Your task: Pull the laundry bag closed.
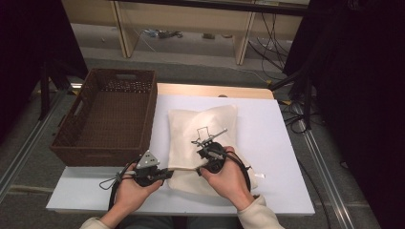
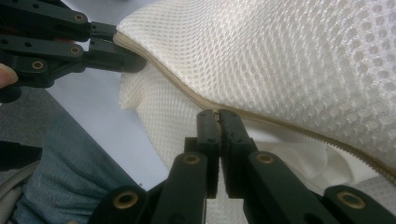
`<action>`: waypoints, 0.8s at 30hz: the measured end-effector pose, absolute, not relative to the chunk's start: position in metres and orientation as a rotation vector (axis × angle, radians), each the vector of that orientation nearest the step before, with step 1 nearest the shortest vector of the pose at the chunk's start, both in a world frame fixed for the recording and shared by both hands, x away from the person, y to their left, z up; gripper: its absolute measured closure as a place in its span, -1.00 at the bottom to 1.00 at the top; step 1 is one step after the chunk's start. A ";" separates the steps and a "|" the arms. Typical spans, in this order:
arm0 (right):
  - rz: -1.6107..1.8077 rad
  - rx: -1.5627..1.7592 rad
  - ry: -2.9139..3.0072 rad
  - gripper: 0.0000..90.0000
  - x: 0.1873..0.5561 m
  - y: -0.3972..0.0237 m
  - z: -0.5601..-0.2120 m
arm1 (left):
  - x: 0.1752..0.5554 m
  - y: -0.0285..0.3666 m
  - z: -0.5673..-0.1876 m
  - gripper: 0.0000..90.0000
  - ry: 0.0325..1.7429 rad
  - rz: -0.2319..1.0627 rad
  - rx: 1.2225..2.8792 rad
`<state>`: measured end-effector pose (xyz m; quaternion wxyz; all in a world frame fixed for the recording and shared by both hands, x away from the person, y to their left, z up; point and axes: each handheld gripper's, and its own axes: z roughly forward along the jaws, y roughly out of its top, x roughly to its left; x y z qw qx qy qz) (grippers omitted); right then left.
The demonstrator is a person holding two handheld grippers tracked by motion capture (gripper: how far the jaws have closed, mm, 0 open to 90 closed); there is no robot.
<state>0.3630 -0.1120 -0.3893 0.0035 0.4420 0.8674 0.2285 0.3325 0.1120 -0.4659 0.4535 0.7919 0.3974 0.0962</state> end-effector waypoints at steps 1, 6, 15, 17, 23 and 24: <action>0.719 1.372 2.724 0.97 0.363 -0.112 -0.389 | 0.333 0.112 -0.466 0.86 0.977 0.235 1.951; 0.700 1.369 2.722 0.97 0.365 -0.114 -0.390 | 0.332 0.112 -0.465 0.86 0.974 0.243 1.963; 0.713 1.380 2.729 0.97 0.365 -0.116 -0.388 | 0.332 0.112 -0.465 0.86 0.977 0.242 1.958; 0.692 1.403 2.711 0.97 0.365 -0.115 -0.388 | 0.333 0.114 -0.465 0.86 0.966 0.248 1.980; 0.693 1.383 2.726 0.97 0.366 -0.118 -0.388 | 0.333 0.114 -0.465 0.86 0.956 0.258 1.993; 0.694 1.402 2.722 0.97 0.366 -0.118 -0.388 | 0.333 0.114 -0.465 0.86 0.965 0.254 1.983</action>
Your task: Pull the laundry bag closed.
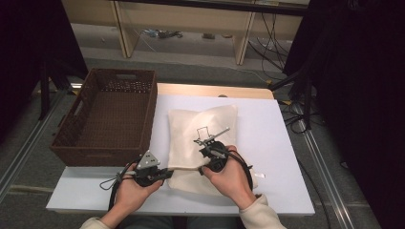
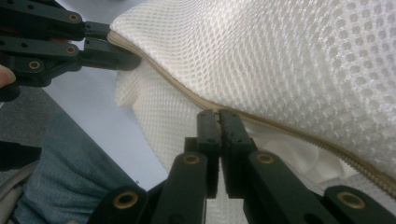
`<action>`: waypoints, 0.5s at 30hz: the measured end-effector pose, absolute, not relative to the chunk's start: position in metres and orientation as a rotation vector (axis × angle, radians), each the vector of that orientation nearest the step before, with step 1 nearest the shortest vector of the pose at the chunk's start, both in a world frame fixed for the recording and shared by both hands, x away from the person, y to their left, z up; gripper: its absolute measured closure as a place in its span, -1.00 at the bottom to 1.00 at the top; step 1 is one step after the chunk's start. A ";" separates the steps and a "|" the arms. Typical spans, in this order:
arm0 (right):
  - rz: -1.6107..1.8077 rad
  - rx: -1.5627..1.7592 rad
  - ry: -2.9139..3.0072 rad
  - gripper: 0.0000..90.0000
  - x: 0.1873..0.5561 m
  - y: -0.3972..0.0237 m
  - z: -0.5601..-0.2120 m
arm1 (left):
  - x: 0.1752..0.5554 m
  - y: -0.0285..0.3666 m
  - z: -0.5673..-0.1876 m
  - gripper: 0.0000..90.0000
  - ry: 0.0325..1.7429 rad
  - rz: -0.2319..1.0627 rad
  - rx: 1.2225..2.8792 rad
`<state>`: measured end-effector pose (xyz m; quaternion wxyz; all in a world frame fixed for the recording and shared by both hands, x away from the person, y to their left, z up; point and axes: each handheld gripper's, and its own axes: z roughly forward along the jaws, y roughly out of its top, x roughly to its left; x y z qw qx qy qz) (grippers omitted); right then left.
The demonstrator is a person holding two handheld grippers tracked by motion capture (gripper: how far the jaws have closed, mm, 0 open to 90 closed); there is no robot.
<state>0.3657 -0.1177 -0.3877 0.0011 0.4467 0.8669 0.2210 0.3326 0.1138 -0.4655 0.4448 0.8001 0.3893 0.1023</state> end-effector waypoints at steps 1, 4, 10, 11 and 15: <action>0.702 1.402 2.721 0.97 0.366 -0.117 -0.388 | 0.333 0.114 -0.465 0.86 0.968 0.252 1.980; 0.690 1.393 2.725 0.97 0.366 -0.118 -0.387 | 0.332 0.112 -0.465 0.86 0.973 0.255 1.960; 0.715 1.413 2.721 0.97 0.366 -0.120 -0.386 | 0.333 0.113 -0.466 0.86 0.978 0.256 1.951; 0.715 1.413 2.721 0.97 0.366 -0.120 -0.386 | 0.333 0.113 -0.465 0.86 0.976 0.260 1.959; 0.705 1.409 2.722 0.97 0.367 -0.121 -0.386 | 0.333 0.113 -0.466 0.86 0.982 0.252 1.949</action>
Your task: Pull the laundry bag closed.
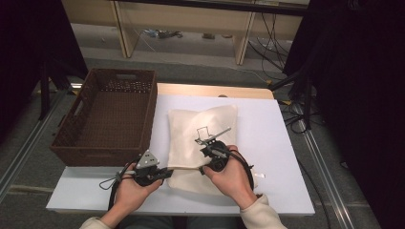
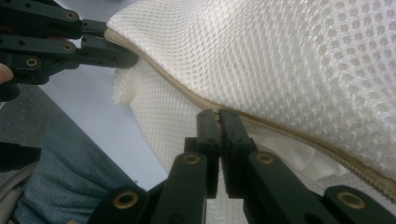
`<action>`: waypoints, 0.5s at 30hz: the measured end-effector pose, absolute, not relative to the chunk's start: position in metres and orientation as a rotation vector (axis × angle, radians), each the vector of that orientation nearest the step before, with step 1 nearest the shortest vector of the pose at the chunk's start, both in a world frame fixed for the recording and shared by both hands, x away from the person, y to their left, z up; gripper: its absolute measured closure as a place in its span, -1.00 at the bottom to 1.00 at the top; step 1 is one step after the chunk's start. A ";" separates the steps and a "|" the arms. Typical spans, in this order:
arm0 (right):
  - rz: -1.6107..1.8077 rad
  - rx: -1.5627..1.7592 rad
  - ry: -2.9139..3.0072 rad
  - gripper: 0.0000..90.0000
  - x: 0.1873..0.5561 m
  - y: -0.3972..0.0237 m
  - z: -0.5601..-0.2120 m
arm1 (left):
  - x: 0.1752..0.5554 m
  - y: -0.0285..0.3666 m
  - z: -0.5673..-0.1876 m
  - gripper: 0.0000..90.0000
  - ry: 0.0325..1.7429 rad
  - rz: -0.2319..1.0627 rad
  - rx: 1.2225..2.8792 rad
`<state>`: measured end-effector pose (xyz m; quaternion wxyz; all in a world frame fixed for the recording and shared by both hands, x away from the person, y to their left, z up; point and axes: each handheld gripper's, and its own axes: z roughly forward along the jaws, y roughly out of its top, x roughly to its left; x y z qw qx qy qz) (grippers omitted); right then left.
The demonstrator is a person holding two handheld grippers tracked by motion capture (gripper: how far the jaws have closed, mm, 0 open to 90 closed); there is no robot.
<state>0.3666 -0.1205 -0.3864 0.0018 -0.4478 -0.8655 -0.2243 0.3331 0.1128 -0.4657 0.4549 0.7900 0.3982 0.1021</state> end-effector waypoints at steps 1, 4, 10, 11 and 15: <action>-0.715 -1.413 -2.720 0.97 0.366 -0.120 -0.387 | 0.333 0.113 -0.466 0.86 0.980 0.257 1.947; -0.705 -1.405 -2.728 0.97 0.367 -0.122 -0.387 | 0.334 0.115 -0.466 0.86 0.982 0.260 1.956; -0.701 -1.432 -2.729 0.97 0.367 -0.121 -0.387 | 0.334 0.115 -0.465 0.86 0.980 0.265 1.958; -0.701 -1.432 -2.729 0.97 0.367 -0.121 -0.387 | 0.334 0.115 -0.465 0.86 0.979 0.265 1.958; -0.712 -1.410 -2.735 0.97 0.367 -0.122 -0.386 | 0.335 0.115 -0.465 0.86 0.980 0.262 1.958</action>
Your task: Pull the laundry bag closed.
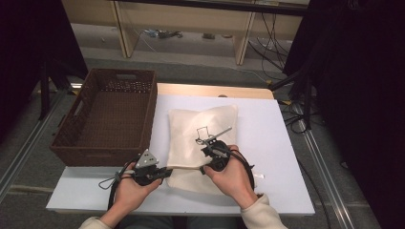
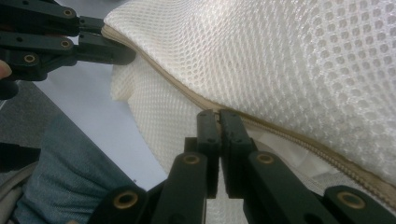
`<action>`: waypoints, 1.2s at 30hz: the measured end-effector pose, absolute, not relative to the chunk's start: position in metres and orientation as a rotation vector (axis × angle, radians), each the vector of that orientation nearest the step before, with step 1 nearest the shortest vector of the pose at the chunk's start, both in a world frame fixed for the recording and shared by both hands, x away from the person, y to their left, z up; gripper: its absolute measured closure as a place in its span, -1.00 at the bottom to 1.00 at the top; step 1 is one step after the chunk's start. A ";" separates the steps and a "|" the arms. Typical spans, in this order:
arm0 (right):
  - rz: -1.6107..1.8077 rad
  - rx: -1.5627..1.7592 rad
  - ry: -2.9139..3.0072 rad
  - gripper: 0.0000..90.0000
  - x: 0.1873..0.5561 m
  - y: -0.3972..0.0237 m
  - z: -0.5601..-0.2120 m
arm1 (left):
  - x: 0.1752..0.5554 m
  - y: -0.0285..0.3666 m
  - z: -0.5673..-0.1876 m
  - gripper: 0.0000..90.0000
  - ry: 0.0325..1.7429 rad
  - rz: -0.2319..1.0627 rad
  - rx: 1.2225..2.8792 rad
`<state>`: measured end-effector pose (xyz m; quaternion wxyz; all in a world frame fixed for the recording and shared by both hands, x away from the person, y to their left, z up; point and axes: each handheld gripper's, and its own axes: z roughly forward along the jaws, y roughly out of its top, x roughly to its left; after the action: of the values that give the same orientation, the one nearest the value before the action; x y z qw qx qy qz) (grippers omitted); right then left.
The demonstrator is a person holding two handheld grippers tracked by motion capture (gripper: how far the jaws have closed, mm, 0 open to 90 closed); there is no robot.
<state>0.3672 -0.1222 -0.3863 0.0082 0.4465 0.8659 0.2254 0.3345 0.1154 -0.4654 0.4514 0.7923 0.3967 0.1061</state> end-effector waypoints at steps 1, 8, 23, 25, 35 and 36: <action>0.697 1.393 2.708 0.97 0.367 -0.122 -0.386 | 0.335 0.115 -0.465 0.86 0.979 0.263 1.958; 0.702 1.431 2.716 0.97 0.367 -0.124 -0.384 | 0.335 0.117 -0.466 0.86 0.987 0.264 1.957; 0.673 1.461 2.705 0.97 0.367 -0.124 -0.383 | 0.335 0.117 -0.465 0.86 0.988 0.262 1.953; 0.684 1.419 2.713 0.97 0.369 -0.125 -0.384 | 0.335 0.117 -0.465 0.86 0.991 0.264 1.955; 0.667 1.459 2.682 0.97 0.368 -0.129 -0.382 | 0.336 0.119 -0.466 0.86 0.991 0.271 1.958; 0.670 1.456 2.685 0.97 0.369 -0.129 -0.382 | 0.337 0.119 -0.466 0.86 0.988 0.272 1.956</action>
<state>0.3685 -0.1290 -0.3818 0.0073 0.4655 0.8587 0.2141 0.3366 0.1187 -0.4660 0.4501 0.7910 0.3995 0.1101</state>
